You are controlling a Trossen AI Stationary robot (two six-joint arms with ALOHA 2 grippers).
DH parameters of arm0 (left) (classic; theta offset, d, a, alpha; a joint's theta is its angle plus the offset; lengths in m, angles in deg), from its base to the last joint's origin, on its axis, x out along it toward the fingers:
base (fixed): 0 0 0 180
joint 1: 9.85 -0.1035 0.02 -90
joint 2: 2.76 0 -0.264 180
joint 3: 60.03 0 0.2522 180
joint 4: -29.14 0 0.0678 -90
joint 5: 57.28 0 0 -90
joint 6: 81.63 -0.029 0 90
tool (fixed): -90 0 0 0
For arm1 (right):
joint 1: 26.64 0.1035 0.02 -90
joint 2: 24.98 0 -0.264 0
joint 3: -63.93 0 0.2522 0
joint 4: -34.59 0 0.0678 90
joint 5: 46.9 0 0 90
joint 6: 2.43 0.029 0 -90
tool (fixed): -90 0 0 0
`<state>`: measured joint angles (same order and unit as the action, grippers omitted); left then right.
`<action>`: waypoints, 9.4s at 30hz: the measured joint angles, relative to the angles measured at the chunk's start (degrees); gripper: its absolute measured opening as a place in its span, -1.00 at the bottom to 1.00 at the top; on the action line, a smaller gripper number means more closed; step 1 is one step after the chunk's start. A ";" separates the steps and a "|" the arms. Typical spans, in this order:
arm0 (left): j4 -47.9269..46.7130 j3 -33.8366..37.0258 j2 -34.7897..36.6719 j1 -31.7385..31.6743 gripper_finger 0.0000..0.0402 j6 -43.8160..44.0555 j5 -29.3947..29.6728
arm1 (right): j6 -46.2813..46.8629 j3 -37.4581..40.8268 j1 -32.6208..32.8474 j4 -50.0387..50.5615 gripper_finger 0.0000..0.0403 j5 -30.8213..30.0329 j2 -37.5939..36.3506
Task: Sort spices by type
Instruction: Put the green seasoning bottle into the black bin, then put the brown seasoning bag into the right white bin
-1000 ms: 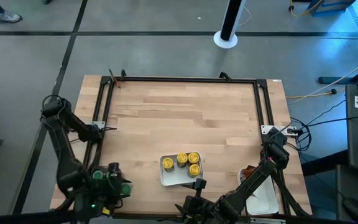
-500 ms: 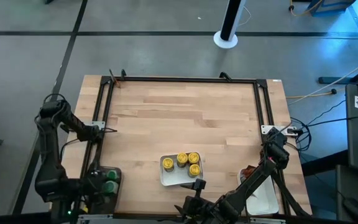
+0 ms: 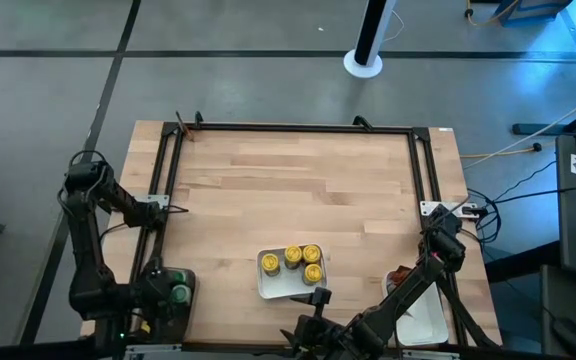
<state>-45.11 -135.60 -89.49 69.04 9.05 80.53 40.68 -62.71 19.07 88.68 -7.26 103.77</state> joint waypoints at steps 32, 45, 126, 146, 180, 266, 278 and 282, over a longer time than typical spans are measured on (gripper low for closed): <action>10.26 7.08 1.64 -0.02 0.24 -1.81 -2.04 | 0.00 0.00 0.00 0.00 0.88 -0.13 0.00; 8.58 2.99 9.00 -3.22 0.26 -10.52 -1.53 | 0.00 0.00 0.00 0.00 0.88 -0.14 0.00; 19.19 11.67 16.73 -125.22 0.26 -73.04 -12.60 | 7.63 27.17 -43.50 48.61 0.88 -17.58 -12.66; 17.43 4.07 15.25 -125.74 0.26 -74.75 -11.30 | 7.65 27.17 -43.45 46.29 0.88 -19.77 -12.66; -3.33 -13.45 -12.52 -136.34 0.25 -68.53 -8.87 | 8.09 27.17 -43.43 43.23 0.88 -23.61 -12.66; -9.13 -10.74 -8.47 -104.40 -1.00 -79.46 -6.19 | 12.84 27.17 -28.24 49.66 0.88 -20.83 -17.40; -1.76 -8.97 -6.09 -117.39 -0.52 -79.76 -13.51 | 18.25 27.61 -28.44 49.54 0.88 -21.01 -17.40; -0.39 -6.24 -6.10 -121.09 -0.35 -78.69 -15.42 | 18.36 27.61 -28.44 49.53 0.88 -21.01 -17.40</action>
<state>-45.50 -141.85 -95.59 -52.05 -69.64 65.11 59.04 -35.11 -9.37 138.21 -28.28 86.37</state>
